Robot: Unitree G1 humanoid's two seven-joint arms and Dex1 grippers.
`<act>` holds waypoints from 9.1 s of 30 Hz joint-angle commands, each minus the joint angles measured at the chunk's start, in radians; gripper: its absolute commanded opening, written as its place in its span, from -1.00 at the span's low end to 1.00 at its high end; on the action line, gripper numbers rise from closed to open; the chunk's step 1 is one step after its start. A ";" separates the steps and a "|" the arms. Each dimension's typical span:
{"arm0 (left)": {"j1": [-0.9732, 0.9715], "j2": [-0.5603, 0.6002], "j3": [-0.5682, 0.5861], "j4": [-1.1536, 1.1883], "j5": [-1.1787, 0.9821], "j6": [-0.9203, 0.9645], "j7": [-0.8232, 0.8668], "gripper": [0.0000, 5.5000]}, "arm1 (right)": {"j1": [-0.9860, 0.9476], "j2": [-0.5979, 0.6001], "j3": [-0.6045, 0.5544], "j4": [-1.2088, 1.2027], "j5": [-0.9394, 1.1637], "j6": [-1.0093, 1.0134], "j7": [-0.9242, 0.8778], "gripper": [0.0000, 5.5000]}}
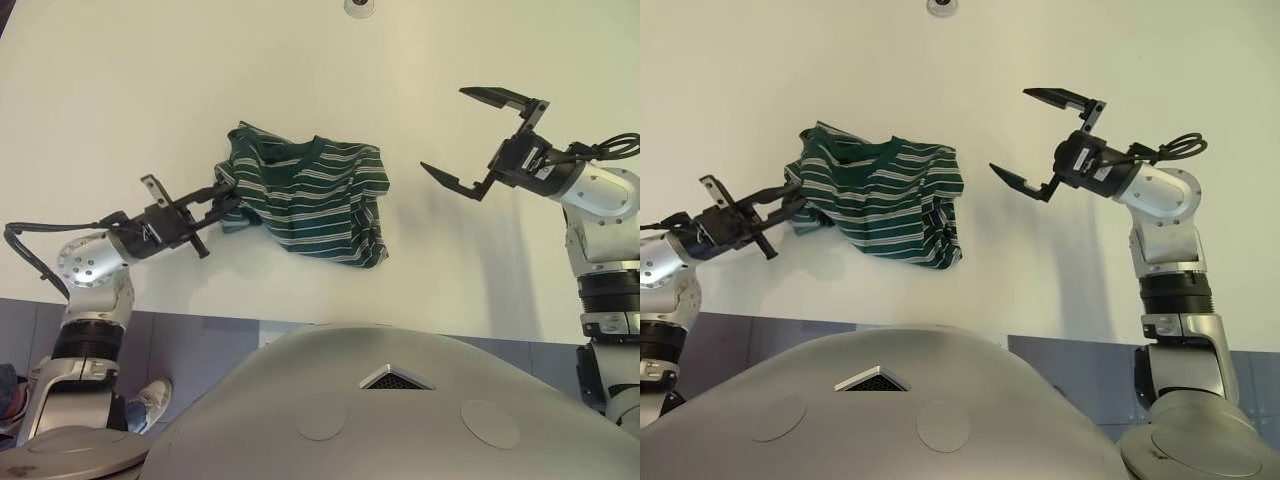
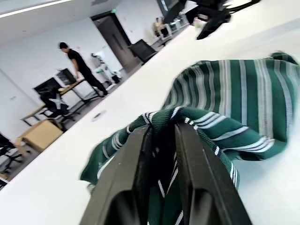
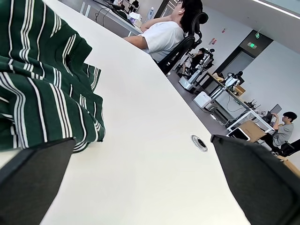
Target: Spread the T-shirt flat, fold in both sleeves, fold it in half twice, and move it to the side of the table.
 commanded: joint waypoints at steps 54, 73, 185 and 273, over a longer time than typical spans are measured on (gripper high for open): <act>-0.022 -0.126 0.144 -0.064 -0.012 0.059 -0.069 -0.19 | -0.230 0.157 0.323 0.297 -0.570 -0.246 -0.371 -0.99; -0.014 -0.133 0.156 -0.100 -0.035 0.086 -0.060 -0.19 | -0.186 0.080 0.217 0.044 -0.251 -0.158 -0.235 -0.99; -0.529 -0.168 -0.009 0.012 0.715 0.298 0.452 -0.19 | -0.368 0.227 0.454 0.614 -0.735 0.007 -0.506 -0.03; -0.192 0.089 -0.302 -0.449 0.649 0.120 0.565 -0.19 | -0.605 0.243 0.244 1.011 -0.551 0.027 -0.729 -0.03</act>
